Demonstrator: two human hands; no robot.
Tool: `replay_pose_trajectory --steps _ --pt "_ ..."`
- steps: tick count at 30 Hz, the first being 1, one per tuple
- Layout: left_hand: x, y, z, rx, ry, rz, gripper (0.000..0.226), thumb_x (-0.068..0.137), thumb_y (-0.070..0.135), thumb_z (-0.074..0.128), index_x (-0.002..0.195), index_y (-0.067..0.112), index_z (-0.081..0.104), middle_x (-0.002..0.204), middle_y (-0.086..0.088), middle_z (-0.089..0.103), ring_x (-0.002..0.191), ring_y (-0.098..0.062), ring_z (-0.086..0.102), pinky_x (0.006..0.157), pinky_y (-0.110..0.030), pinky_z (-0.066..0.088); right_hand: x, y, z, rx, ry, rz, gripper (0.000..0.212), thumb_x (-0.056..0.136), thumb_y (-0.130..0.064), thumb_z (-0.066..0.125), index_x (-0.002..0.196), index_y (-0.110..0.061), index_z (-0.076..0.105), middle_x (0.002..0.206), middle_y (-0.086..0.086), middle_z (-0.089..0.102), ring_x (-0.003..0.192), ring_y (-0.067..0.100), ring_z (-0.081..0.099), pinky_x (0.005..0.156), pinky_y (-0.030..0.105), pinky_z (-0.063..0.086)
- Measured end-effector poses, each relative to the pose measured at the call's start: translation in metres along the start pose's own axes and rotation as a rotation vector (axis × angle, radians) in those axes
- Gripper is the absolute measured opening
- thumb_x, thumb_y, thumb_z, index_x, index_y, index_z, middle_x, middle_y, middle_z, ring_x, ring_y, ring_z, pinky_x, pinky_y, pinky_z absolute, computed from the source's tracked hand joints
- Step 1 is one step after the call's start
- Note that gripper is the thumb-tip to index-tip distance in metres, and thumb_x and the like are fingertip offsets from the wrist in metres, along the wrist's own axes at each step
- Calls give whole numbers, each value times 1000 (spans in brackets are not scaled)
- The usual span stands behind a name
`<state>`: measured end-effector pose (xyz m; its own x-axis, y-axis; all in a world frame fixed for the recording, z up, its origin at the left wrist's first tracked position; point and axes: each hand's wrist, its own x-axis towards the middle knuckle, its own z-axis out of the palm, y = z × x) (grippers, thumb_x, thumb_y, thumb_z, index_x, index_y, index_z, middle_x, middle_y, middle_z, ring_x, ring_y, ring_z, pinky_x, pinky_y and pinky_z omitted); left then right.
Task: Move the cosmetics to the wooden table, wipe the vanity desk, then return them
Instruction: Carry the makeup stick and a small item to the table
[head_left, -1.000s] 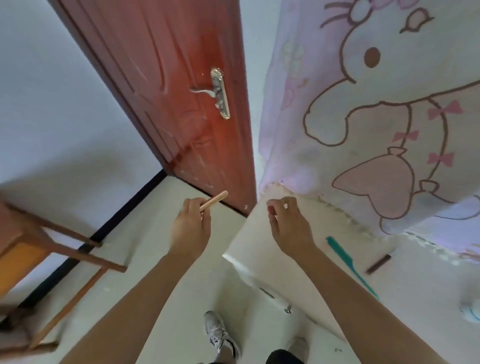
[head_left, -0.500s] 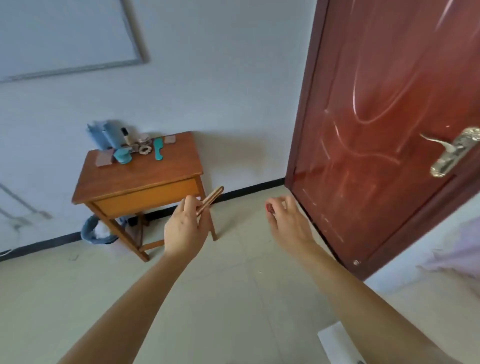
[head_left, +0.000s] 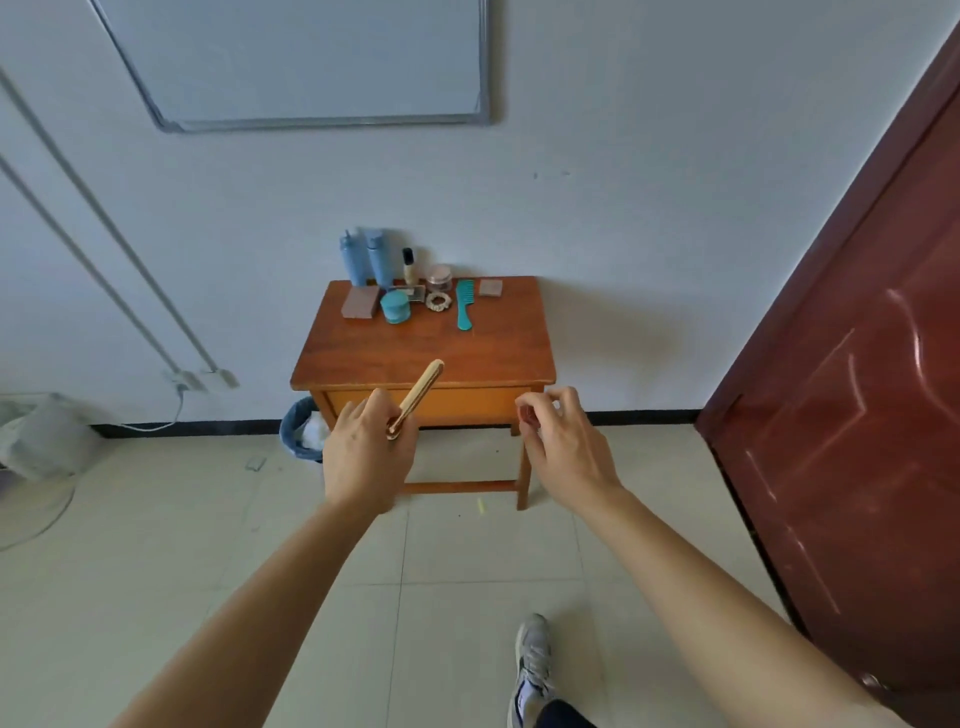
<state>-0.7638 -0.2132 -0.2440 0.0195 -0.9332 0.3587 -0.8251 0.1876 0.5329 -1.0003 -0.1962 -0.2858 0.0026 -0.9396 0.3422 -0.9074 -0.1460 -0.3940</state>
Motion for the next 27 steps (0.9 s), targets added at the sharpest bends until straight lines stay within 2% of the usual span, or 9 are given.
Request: replay_pose_trajectory --steps 4,8,12,17,24,27 --pt "64 -29 29 40 5 -28 25 88 25 66 75 16 46 63 10 45 65 -16 45 49 -28 35 72 16 48 38 -12 -12 21 98 -30 55 119 -28 49 115 -3 43 79 12 57 54 25 53" --pt "129 -43 51 101 -29 -95 21 89 29 65 79 18 51 67 9 47 66 -13 46 53 -29 43 140 29 83 57 -39 -16 22 98 -31 54 119 -29 48 115 -3 43 79 8 55 56 19 52" --pt "216 -54 66 140 -67 -108 19 89 28 66 80 19 51 68 6 48 64 -12 45 52 -21 33 230 38 105 88 -62 -23 23 98 -31 56 119 -27 48 116 -2 45 84 8 55 58 12 46" --pt "290 -73 75 166 -52 -196 18 90 29 64 82 17 53 69 5 47 63 -11 43 52 -20 27 315 35 133 123 -106 -33 23 96 -30 58 116 -27 48 120 1 47 104 15 59 67 23 58" --pt "356 -149 106 192 -161 -219 19 91 32 63 82 20 52 68 7 50 61 -12 48 51 -19 33 382 17 194 92 -214 -27 26 94 -26 62 118 -25 51 119 0 46 91 10 55 65 14 47" --pt "394 -184 124 134 -233 -196 20 92 29 63 79 20 51 65 5 55 58 -12 53 50 -22 43 408 11 224 63 -237 25 26 93 -25 63 115 -27 50 117 -1 46 87 7 53 65 12 46"
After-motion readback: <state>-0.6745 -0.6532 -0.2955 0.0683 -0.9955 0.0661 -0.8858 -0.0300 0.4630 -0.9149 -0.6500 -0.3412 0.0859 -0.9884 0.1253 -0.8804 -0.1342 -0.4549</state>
